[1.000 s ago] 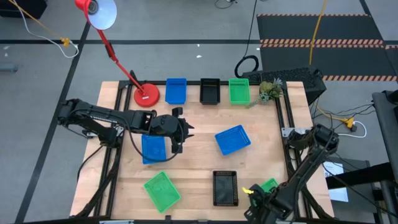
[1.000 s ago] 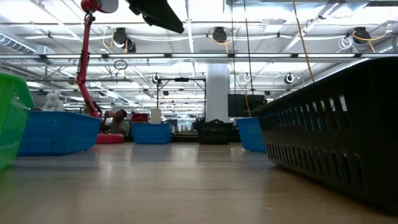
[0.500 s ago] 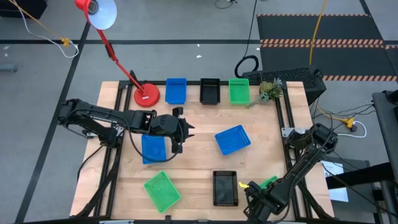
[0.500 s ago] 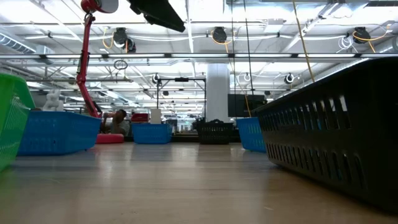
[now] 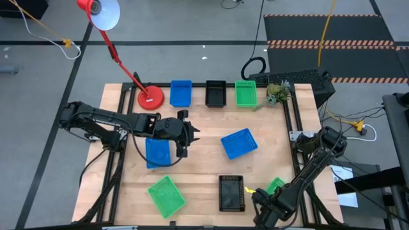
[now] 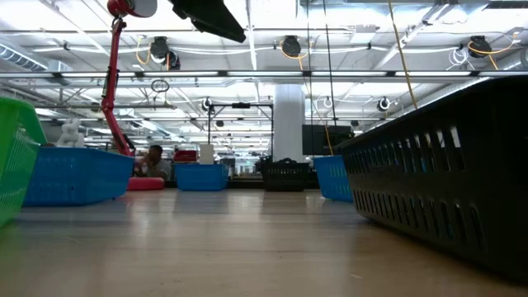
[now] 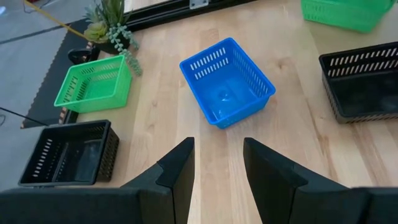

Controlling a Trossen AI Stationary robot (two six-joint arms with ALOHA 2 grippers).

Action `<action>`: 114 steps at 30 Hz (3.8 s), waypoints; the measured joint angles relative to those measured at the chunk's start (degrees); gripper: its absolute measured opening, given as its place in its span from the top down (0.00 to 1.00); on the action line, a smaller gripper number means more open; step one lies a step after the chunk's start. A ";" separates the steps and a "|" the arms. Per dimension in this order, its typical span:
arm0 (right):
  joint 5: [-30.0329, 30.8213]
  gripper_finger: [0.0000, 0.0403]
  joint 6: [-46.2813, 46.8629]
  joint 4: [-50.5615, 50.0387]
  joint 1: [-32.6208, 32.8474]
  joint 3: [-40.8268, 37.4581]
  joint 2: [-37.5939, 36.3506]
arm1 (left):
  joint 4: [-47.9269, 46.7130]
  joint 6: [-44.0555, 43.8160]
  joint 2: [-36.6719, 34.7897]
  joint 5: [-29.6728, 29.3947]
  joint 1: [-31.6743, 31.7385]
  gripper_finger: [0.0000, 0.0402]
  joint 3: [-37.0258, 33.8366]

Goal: Stack baskets by color
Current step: Stack the bottom right green basket on top of the top green basket

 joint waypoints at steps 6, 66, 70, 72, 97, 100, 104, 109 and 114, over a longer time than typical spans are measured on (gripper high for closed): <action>0.75 0.99 -9.99 -11.14 -1.27 8.34 -0.09 | 0.00 0.89 0.00 -0.02 0.02 0.65 0.00; 39.18 0.99 -116.60 -27.40 -61.82 25.35 -12.90 | -13.38 -4.78 0.02 -4.70 7.16 0.65 0.02; 37.24 0.99 -118.58 -26.82 -65.75 25.35 -12.96 | -12.87 -3.82 0.02 -4.70 7.15 0.65 0.02; 35.82 0.99 -118.99 -26.47 -67.36 25.35 -12.92 | -12.75 -3.70 0.02 -4.70 7.17 0.65 0.02; 28.05 0.99 -123.45 -11.36 -74.15 5.99 -12.87 | -11.03 -3.64 0.00 -4.70 7.15 0.65 0.02; 27.07 0.99 -124.46 -8.92 -75.34 2.62 -12.87 | -10.43 -3.63 0.00 -4.68 7.15 0.65 0.02; 27.08 0.99 -125.01 -6.01 -77.45 -0.80 -12.87 | -10.02 -3.63 0.00 -4.69 7.15 0.65 0.02; 27.10 0.99 -125.01 -3.74 -79.96 -3.32 -12.87 | -9.80 -3.63 0.00 -4.68 7.15 0.65 0.02; 27.12 0.99 -126.22 -1.00 -81.83 -6.08 -12.87 | -9.79 -3.63 0.00 -4.69 7.15 0.65 0.02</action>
